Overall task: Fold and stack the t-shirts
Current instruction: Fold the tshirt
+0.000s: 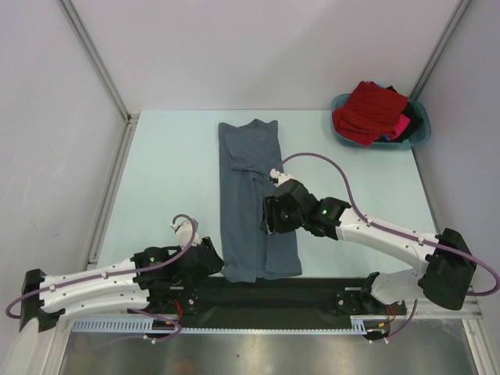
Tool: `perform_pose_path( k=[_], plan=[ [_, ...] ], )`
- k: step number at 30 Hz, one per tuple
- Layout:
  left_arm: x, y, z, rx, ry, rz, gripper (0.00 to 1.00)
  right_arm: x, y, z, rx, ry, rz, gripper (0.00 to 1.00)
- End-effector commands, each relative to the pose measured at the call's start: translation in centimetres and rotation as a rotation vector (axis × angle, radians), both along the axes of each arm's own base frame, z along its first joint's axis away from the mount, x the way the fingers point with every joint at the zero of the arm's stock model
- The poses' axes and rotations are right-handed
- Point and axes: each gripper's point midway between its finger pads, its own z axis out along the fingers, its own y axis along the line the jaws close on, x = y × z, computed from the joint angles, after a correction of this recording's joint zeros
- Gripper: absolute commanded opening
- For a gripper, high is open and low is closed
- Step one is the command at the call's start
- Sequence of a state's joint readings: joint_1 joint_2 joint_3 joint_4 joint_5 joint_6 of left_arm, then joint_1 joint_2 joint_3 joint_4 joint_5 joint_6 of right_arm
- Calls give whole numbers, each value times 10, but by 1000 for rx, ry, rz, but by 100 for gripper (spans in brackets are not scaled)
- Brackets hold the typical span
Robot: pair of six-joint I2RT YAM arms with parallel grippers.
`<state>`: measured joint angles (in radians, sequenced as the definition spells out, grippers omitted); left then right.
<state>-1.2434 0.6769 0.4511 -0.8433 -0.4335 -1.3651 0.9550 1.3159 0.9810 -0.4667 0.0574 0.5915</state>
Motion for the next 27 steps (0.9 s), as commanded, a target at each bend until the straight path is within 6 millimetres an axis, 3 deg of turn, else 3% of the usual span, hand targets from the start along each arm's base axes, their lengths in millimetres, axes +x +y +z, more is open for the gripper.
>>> perform_pose_path(
  k=[1,8,17,20,24,27],
  plan=[
    [9,3,9,-22,-42,65,62,4,10,12,59,-20,14,56],
    [-4,-16,-7,-30,38,-13,59,3,9,8,52,-8,9,55],
    [-8,-32,-13,-40,64,-71,55,4,3,6,51,-8,-16,55],
    [-9,-37,-14,-57,67,-83,48,4,2,4,51,-3,-15,54],
    [-10,-39,-15,-67,70,-89,27,4,2,3,51,-1,-14,54],
    [-11,-40,-18,-71,77,-94,24,3,1,0,48,6,-14,54]
  ],
)
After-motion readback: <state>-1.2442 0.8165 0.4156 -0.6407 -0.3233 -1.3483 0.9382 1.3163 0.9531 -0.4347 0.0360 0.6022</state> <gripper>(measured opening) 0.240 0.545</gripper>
